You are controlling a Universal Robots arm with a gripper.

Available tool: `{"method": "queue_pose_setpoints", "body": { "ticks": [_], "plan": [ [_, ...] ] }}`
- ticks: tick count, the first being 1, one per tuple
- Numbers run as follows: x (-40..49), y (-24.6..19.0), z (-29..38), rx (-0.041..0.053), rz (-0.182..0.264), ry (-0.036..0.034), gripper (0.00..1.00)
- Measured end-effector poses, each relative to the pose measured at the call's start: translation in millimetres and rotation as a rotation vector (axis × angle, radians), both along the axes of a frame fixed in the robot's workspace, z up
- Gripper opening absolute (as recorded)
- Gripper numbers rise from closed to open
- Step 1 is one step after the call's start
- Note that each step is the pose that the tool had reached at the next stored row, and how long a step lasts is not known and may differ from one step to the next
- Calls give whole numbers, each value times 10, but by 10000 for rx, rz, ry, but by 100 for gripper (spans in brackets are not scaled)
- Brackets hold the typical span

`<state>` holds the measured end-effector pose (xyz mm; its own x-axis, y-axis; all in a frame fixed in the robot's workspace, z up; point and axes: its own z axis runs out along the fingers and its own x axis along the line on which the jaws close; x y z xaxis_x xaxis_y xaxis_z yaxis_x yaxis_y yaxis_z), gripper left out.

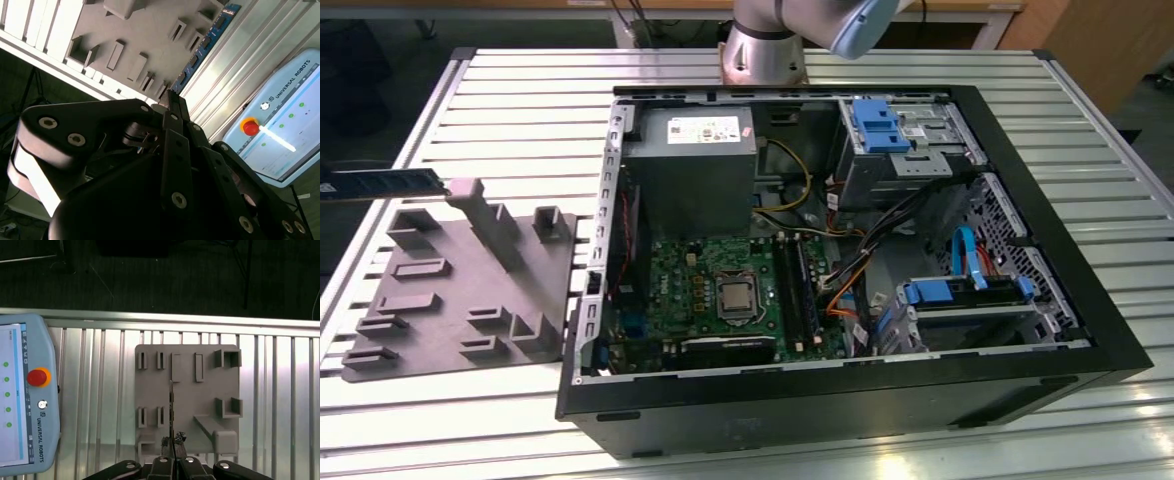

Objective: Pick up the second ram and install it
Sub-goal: 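Pick up the second ram and move it above second insertion slot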

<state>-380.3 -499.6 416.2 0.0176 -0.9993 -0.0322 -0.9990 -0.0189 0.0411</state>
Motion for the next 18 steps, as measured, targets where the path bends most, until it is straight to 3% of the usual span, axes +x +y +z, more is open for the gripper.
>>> {"method": "queue_pose_setpoints", "body": {
  "ticks": [18],
  "plan": [
    [283,1,0,0,0,0,12]
  ]
}}
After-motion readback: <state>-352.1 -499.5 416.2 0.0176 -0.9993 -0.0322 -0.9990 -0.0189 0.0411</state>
